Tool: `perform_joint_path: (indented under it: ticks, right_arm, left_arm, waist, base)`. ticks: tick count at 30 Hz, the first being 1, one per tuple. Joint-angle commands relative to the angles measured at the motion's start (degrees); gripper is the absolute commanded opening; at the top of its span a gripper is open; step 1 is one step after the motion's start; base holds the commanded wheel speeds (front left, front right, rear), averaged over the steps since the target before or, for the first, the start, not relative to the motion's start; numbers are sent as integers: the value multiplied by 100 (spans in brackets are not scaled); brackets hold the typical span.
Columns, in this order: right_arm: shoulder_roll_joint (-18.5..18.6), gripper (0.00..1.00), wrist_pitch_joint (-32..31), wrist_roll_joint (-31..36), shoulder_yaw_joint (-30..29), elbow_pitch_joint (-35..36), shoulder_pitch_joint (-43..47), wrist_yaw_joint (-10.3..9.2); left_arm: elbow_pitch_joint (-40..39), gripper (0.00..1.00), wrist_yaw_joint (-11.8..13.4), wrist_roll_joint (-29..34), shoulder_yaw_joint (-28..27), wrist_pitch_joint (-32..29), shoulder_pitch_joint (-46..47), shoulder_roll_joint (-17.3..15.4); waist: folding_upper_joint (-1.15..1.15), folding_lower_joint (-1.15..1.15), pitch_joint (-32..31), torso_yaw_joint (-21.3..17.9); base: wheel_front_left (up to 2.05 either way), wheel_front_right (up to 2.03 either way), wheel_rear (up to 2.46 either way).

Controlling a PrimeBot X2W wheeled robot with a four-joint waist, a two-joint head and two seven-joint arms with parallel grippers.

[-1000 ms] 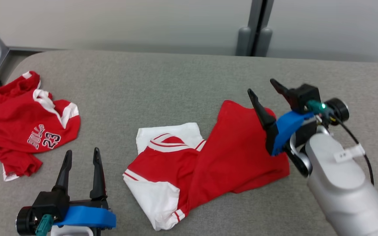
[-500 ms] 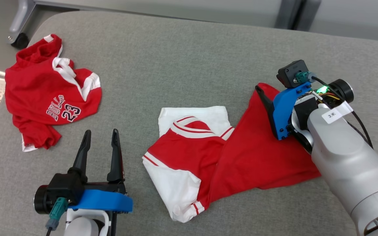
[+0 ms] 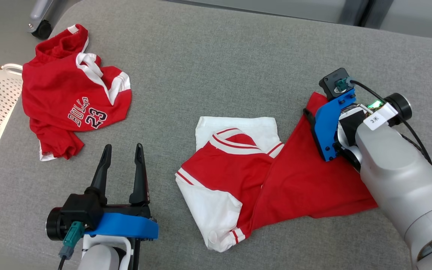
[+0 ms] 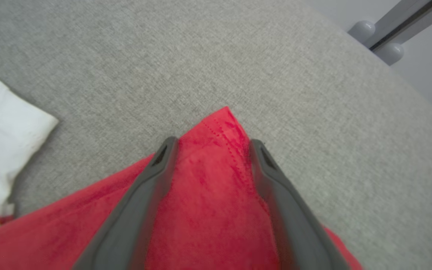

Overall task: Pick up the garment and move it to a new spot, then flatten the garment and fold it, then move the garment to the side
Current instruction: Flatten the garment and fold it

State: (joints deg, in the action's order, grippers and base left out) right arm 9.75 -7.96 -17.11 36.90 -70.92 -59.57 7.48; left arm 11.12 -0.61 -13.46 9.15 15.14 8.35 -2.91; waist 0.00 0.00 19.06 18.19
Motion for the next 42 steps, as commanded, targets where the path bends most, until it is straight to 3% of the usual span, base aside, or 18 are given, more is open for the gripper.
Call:
perform_joint_path:
  ticks: [1,3,12,18,23,28,34,42]
  right_arm:
    - [28,56,-153,-21,75,-172,192,3]
    - [3,0,-227,-121,135,-182,223,3]
    - [67,0,790,-309,243,58,12,2]
    - [-7,0,1758,-494,140,111,147,2]
    - [-24,0,2206,-680,66,281,346,2]
    - [157,0,2322,-850,-218,1114,844,2]
    - [390,0,2316,-599,-1092,2563,2083,2]
    - [198,0,2318,-84,-2292,4108,4061,2]
  left_arm:
    - [1,100,11,-10,-3,1,28,3]
    - [9,100,25,-10,-20,1,5,3]
    - [54,100,16,23,-132,1,-89,3]
    - [54,100,-27,50,-309,1,-216,4]
    - [53,100,-62,89,-430,1,-335,3]
    - [40,100,-89,104,-612,1,-506,3]
    - [21,100,-117,117,-756,1,-684,1]
    - [13,100,-174,153,-916,1,-847,1]
  waist:
    - [0,0,-6,-4]
    - [0,0,-29,-27]
    - [0,0,-263,-308]
    - [0,0,-542,-654]
    - [0,0,-745,-966]
    - [0,0,-968,-1354]
    - [0,0,-1145,-1655]
    - [0,0,-1304,-1915]
  base:
    - [0,0,0]
    - [0,0,0]
    - [0,0,0]
    - [0,0,0]
    - [0,0,0]
    - [0,0,0]
    - [0,0,0]
    - [0,0,0]
